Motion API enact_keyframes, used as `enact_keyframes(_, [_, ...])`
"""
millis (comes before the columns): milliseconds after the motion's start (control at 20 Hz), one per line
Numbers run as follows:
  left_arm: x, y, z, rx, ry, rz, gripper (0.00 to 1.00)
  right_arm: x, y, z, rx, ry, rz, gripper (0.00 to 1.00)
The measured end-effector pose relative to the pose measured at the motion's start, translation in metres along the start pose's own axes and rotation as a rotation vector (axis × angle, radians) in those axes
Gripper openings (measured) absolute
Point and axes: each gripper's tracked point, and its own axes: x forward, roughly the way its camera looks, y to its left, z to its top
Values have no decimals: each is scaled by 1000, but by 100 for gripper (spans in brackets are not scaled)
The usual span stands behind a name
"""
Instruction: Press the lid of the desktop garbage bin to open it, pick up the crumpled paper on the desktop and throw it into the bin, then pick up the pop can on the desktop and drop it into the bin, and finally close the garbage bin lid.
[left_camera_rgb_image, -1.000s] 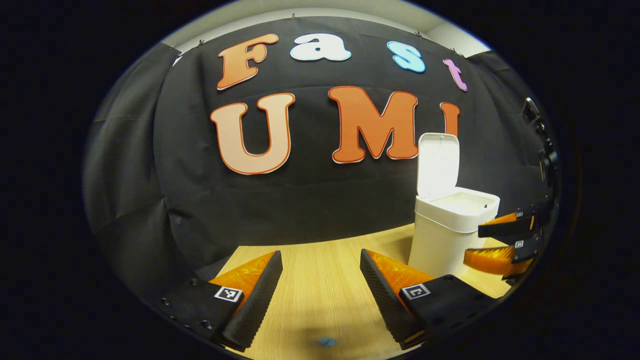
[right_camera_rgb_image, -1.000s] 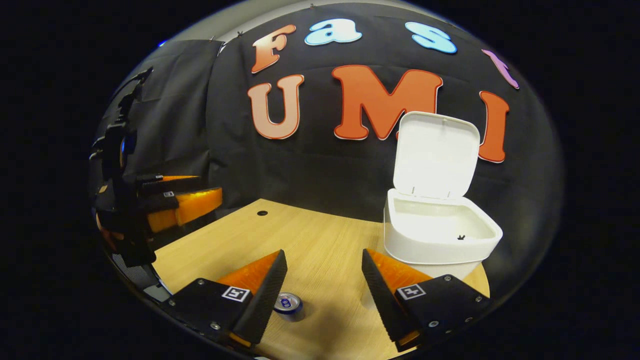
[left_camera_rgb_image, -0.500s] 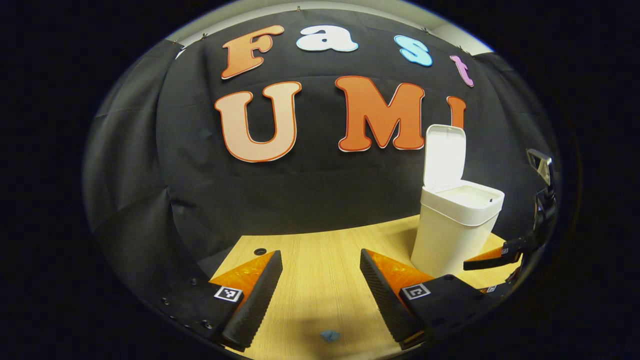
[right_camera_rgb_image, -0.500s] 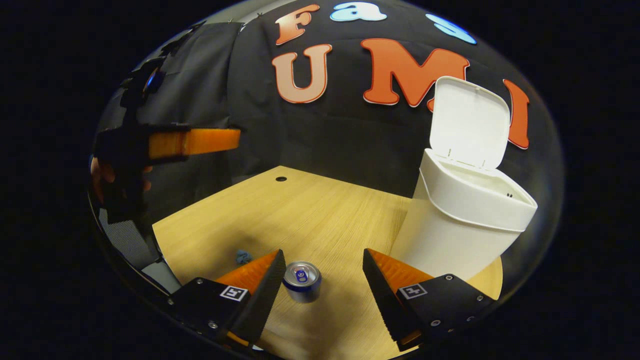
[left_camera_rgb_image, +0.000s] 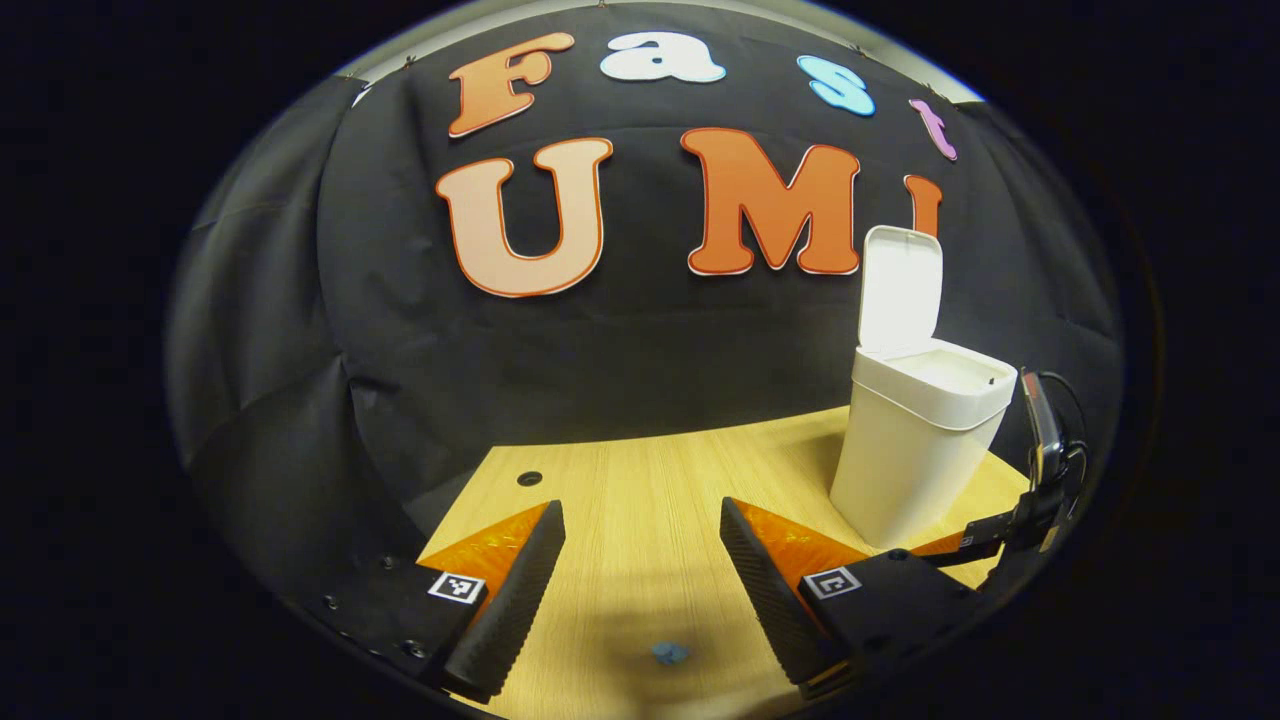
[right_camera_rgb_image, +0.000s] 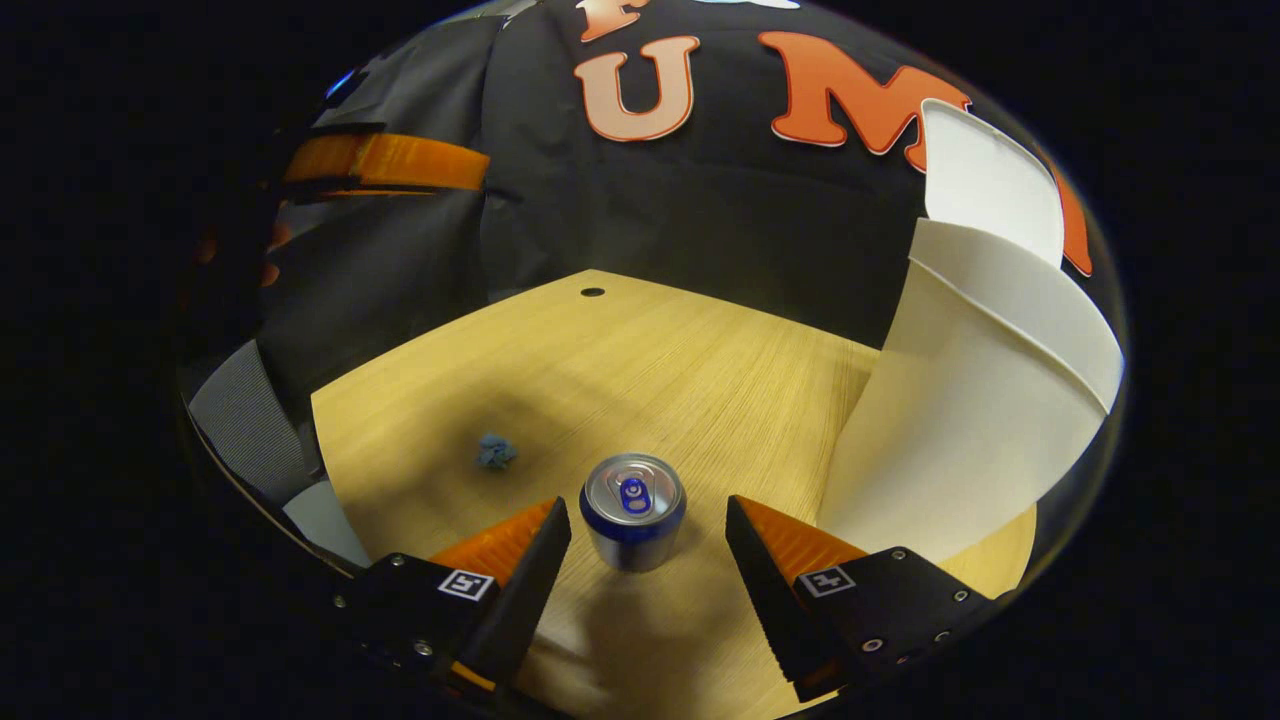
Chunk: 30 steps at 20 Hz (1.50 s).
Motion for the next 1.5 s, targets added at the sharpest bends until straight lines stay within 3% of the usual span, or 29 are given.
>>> enact_keyframes(550, [-4,22,-9,18,37,39,100,44,6,-37,-17,80,17,95])
enact_keyframes(800, [-5,30,-13,32,53,50,97,60,6,-45,-12,92,23,89])
enact_keyframes(850, [-5,30,-14,31,57,50,97,61,8,-46,-10,91,21,82])
enact_keyframes(900, [-5,31,-15,31,58,49,100,61,11,-45,-7,88,25,85])
enact_keyframes(950, [-3,31,-15,29,60,47,100,60,9,-45,-5,88,27,76])
enact_keyframes(1000, [-3,30,-17,26,62,44,100,60,8,-45,-3,88,30,81])
enact_keyframes(1500, [15,8,-53,-30,160,-31,97,52,6,-33,30,73,-11,78])
